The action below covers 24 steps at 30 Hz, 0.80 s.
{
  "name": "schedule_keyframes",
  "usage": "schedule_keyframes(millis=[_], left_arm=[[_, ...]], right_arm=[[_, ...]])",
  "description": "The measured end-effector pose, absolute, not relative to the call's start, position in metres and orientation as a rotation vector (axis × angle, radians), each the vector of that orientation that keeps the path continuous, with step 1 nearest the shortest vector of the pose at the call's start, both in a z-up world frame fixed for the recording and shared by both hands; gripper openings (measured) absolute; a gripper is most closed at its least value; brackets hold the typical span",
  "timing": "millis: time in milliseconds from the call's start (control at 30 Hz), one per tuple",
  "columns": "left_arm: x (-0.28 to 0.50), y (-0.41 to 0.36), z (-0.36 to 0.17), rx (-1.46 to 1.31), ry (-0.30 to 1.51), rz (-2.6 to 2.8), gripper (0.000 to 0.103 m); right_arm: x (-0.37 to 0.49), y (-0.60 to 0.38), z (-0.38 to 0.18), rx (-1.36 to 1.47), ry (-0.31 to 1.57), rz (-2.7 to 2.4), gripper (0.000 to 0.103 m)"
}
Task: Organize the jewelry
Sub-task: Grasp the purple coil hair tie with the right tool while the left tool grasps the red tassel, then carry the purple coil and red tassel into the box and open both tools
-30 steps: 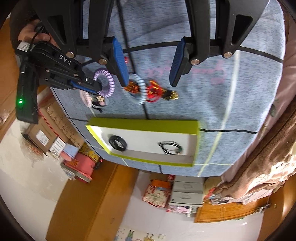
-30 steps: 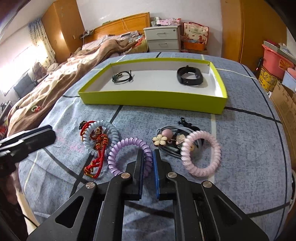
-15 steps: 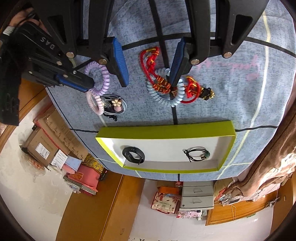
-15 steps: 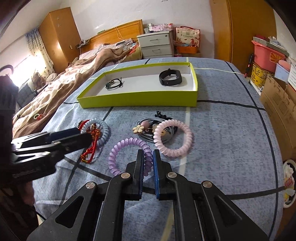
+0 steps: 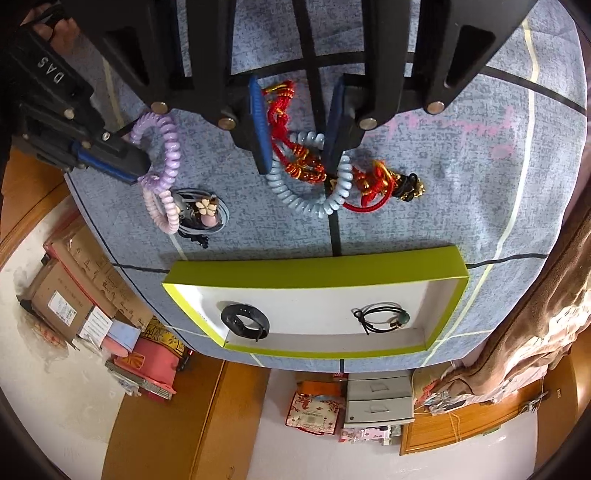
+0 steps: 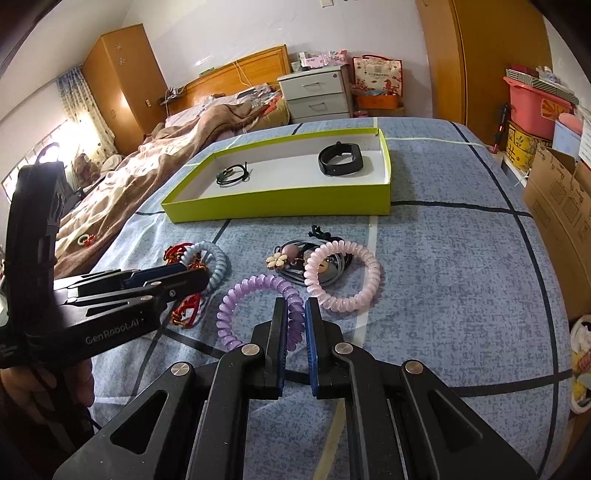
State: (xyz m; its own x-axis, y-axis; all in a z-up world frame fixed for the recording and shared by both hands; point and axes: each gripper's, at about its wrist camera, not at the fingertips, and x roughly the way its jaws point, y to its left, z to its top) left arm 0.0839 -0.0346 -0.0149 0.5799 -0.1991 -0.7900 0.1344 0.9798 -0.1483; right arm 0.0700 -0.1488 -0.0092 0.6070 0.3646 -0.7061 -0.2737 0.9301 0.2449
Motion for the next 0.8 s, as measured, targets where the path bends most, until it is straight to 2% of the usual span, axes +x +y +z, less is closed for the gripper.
schedule_keyframes(millis=[400,467,567,800], left_arm=[[0.087,-0.053,-0.016,0.081,0.927,-0.158,0.028],[0.087,-0.051,-0.016,0.063,0.932,-0.172,0.017],[0.086,-0.050,-0.015,0.045,0.925,-0.179,0.010],[0.084,-0.037,-0.013,-0.030,0.907,-0.198,0.010]], right_arm=[[0.070,-0.152,-0.007,0.134,0.837,0.368,0.010],[0.070,-0.153,-0.007,0.134,0.837,0.369,0.010],[0.070,-0.153,-0.007,0.134,0.838,0.366,0.010],[0.070,-0.151,-0.006,0.133,0.837,0.358,0.010]])
